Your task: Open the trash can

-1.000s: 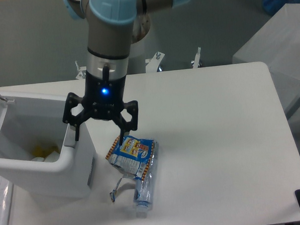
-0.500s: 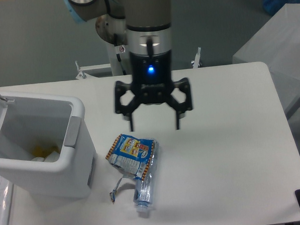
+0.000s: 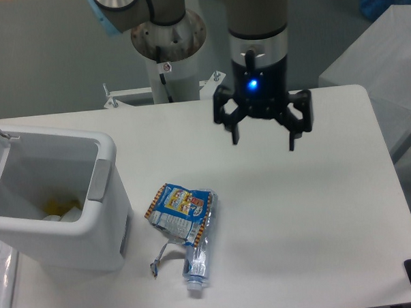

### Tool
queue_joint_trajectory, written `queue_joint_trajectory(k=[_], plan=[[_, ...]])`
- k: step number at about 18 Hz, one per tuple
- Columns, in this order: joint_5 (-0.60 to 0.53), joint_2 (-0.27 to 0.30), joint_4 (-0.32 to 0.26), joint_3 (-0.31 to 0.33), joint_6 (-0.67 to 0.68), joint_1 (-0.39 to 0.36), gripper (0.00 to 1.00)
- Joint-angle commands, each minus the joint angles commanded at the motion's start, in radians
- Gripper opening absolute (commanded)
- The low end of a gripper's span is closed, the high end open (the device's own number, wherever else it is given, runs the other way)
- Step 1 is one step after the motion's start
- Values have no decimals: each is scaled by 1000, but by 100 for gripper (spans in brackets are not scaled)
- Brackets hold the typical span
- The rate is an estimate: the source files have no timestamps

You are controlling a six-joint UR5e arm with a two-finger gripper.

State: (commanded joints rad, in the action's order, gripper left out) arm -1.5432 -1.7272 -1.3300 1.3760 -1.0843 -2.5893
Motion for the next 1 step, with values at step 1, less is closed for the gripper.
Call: queue_joint_trajectory(k=[1], plan=[[0,0,-2,0,-3,-3,100]])
